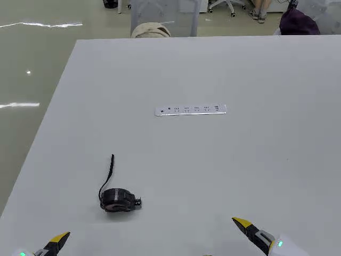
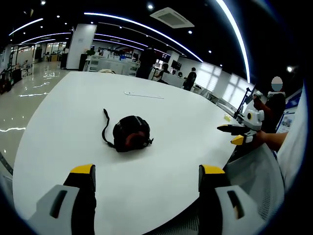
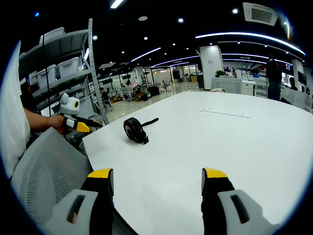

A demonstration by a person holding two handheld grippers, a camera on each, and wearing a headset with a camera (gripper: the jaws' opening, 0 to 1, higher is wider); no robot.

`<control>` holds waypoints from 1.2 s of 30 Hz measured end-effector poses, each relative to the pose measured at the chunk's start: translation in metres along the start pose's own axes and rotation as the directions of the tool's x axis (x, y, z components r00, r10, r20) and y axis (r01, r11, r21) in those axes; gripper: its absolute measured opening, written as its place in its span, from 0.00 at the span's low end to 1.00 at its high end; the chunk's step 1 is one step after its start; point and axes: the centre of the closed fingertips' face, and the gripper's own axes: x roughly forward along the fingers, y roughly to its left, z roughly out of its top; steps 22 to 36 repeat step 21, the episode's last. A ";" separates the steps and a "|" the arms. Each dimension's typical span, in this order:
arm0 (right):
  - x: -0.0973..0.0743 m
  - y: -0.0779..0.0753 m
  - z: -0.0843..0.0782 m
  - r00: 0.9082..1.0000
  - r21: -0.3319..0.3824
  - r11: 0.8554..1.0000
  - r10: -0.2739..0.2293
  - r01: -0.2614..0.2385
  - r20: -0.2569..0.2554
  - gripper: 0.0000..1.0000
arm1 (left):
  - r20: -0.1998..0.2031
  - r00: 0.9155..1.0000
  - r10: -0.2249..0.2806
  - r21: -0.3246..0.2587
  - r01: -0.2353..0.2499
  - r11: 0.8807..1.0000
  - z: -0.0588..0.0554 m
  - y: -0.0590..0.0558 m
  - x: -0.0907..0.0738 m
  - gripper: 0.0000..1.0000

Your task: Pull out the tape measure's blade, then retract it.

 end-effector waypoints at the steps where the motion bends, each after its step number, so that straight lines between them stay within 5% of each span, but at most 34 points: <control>1: 0.000 0.000 0.000 1.000 0.000 1.000 0.000 0.000 0.000 0.74 | -0.002 1.000 0.002 -0.001 -0.002 1.000 -0.001 0.001 0.000 0.86; 36: 0.001 0.000 -0.001 1.000 0.012 1.000 0.000 0.000 -0.001 0.73 | -0.022 1.000 0.000 0.002 0.000 1.000 -0.005 0.000 0.000 0.85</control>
